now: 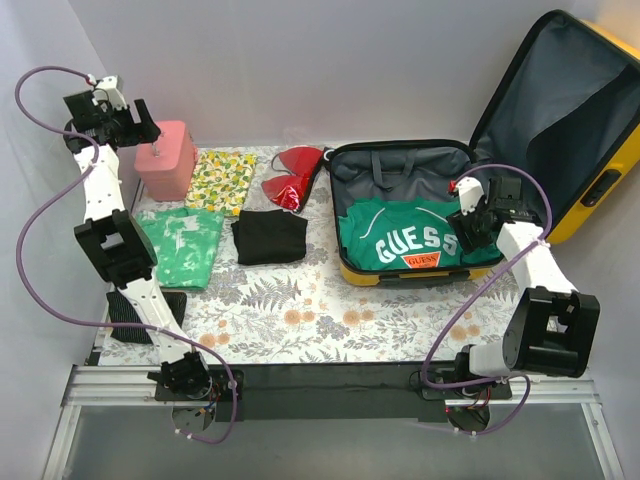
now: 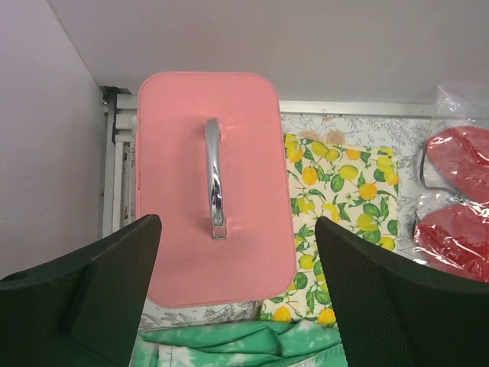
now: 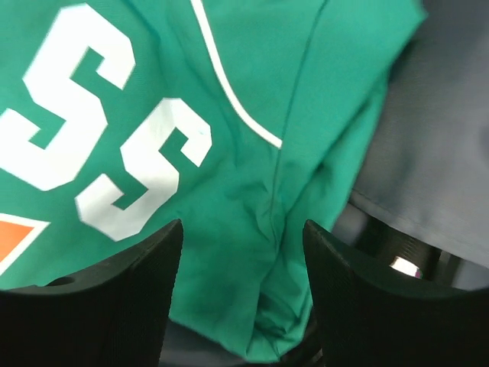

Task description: Pack the luggage

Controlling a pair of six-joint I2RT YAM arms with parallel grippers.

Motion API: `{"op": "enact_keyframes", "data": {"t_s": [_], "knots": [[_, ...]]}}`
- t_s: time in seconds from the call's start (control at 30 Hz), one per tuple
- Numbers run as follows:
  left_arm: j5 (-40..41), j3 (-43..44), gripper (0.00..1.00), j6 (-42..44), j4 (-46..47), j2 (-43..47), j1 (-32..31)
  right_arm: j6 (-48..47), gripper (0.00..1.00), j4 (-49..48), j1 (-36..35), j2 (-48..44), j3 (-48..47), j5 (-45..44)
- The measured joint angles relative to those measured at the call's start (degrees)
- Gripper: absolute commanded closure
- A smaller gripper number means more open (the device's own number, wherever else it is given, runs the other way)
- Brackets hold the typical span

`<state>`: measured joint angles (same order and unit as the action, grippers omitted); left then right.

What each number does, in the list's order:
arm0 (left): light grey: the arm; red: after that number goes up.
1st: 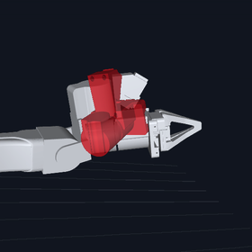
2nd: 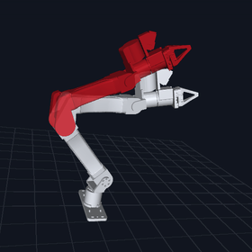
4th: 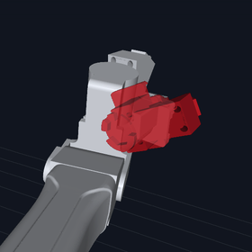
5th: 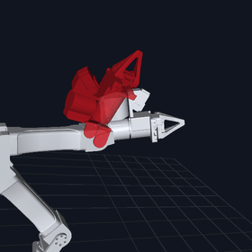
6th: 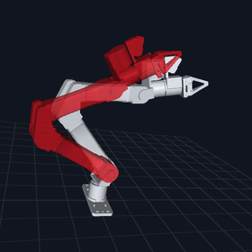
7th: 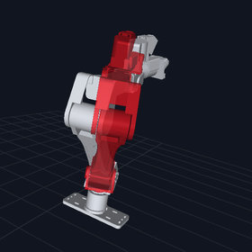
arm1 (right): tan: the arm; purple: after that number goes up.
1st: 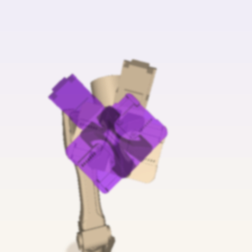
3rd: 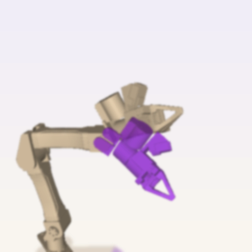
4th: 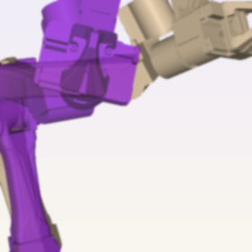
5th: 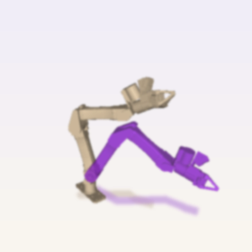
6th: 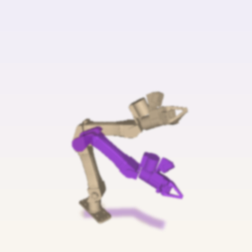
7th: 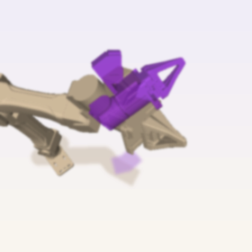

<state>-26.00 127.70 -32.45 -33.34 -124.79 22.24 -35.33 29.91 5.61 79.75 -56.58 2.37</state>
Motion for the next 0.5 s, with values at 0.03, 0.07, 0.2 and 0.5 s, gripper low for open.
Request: {"op": "enact_keyframes", "data": {"t_s": [0.03,0.07,0.2,0.5], "knots": [[-0.46,-0.48,0.22,0.31,0.55,-0.42,0.04,0.39,0.29,0.28,0.0,-0.61,-0.44,0.26],[-0.74,-0.98,0.24,0.55,1.01,-0.63,0.0,0.7,0.29,0.48,0.0,-1.14,-0.81,0.48],[-1.7,-1.75,0.31,1.07,3.19,-1.53,-0.42,1.73,0.28,0.92,-0.02,-3.52,-2.21,1.4],[-1.44,-0.11,0.33,1.11,5.77,-7.39,-0.81,2.69,0.2,2.49,-0.02,-4.5,-2.8,2.38]]}}
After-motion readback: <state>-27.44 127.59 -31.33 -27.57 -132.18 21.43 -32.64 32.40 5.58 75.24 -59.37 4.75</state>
